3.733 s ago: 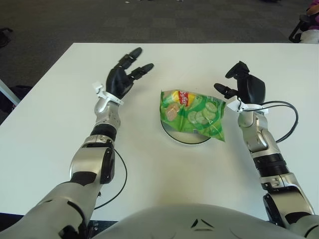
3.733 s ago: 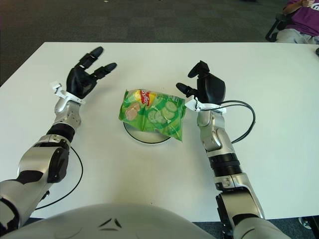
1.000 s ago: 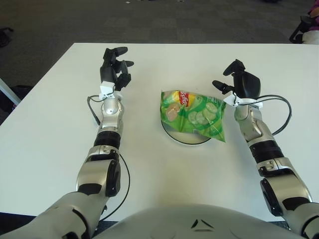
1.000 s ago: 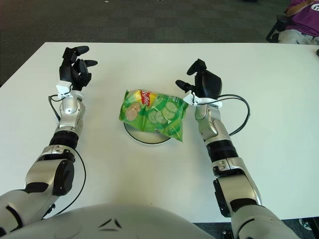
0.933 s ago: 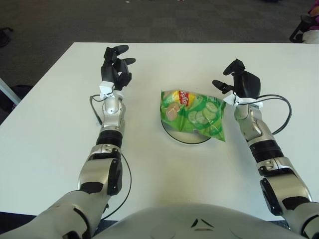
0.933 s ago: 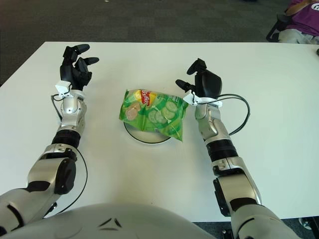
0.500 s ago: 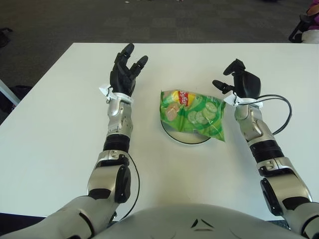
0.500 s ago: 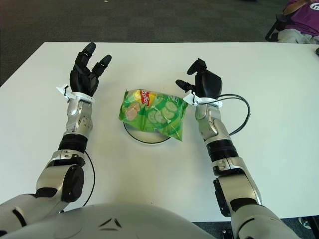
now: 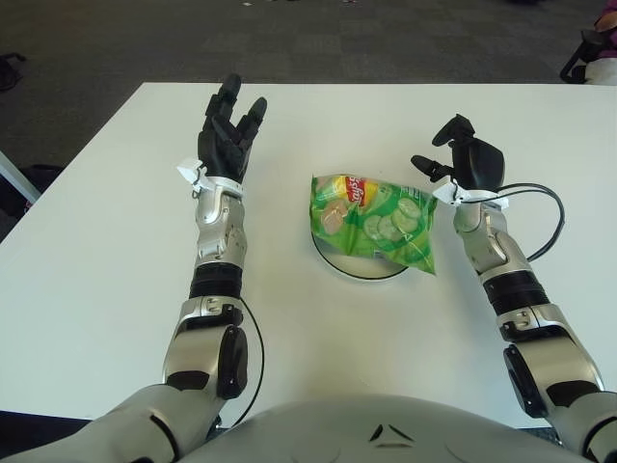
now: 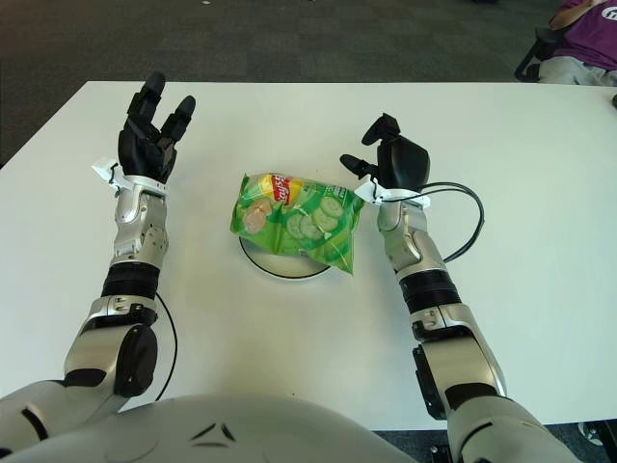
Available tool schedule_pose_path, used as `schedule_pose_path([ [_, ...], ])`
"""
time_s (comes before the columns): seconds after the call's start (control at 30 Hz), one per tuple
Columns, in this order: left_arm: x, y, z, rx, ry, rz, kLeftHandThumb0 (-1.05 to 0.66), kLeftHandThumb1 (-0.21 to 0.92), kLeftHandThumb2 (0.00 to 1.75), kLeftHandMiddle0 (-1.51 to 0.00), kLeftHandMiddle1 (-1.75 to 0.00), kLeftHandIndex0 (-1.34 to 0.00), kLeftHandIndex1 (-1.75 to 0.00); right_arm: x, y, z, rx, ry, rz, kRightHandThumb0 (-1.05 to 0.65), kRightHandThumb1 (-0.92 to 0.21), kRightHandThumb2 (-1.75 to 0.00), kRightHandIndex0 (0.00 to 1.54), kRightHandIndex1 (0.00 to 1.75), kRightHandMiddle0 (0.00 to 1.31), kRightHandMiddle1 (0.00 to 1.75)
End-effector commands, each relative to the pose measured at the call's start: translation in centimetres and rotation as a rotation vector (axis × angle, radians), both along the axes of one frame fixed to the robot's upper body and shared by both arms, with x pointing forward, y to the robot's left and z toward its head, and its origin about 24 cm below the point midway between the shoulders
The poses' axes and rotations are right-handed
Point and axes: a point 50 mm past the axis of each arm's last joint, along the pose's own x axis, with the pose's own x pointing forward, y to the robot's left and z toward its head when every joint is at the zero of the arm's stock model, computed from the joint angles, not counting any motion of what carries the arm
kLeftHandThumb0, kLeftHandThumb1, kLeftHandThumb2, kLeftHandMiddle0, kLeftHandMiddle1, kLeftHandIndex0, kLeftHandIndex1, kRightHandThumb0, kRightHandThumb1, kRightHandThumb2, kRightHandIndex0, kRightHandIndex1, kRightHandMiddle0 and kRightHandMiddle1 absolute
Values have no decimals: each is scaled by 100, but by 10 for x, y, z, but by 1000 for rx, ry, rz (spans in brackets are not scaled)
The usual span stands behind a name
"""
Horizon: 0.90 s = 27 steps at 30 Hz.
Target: Put the snack into the plate.
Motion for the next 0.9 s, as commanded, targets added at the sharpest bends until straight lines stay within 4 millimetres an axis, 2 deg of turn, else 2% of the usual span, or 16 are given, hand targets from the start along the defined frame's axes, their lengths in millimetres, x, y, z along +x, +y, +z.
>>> schedule_pose_path([
  [0.0,-11,-5,-2,359,-100,275,-59,92,67,-74,-3,-57,-21,3,-3,6,10,-23,-7,-35,-92,-38,71,35,34,159],
  [0.07,-13,-10,-5,447,-131,344,-57,92,62,-75,-3,-60,-22,3,-3,6,10,-23,-7,-35,-92,-38,71,35,34,159],
  [0.17,-14,-13,-8,370,-142,283,-57,92,60,-75,-3,-62,-23,3,-3,6,10,-23,-7,-35,-92,-38,71,35,34,159],
  [0.27,-10,-14,-14,165,-71,83,-57,92,64,-80,-5,-61,-22,3,-2,7,10,-24,-6,-35,-92,-38,71,35,34,159],
  [0.37,-8,-6,-20,22,-23,-68,-57,92,70,-89,-8,-59,-21,3,-1,7,10,-25,-6,-35,-92,-38,71,35,34,159],
  [0.47,-8,0,-23,-10,-16,-107,-57,92,74,-94,-10,-59,-21,3,-1,7,10,-25,-5,-35,-92,-38,71,35,34,159],
  [0.53,-8,4,-23,17,-29,-62,-57,92,74,-96,-11,-62,-22,3,0,7,10,-25,-5,-35,-92,-38,71,35,34,159],
  [0.67,-9,8,-23,42,-44,-12,-56,92,73,-99,-16,-61,-40,3,1,7,10,-26,-4,-35,-92,-38,71,35,34,159],
  [0.7,-9,9,-23,44,-46,-5,-55,92,73,-98,-21,-59,-51,3,1,7,10,-26,-4,-35,-92,-38,71,35,34,159],
  [0.77,-10,9,-22,44,-50,2,-54,92,72,-90,-43,-54,-73,3,2,7,10,-26,-4,-35,-92,-38,71,35,34,159],
  [0.87,-10,10,-23,43,-53,6,-53,92,72,-82,-61,-50,-89,2,2,7,10,-27,-3,-35,-92,-38,71,35,34,159],
])
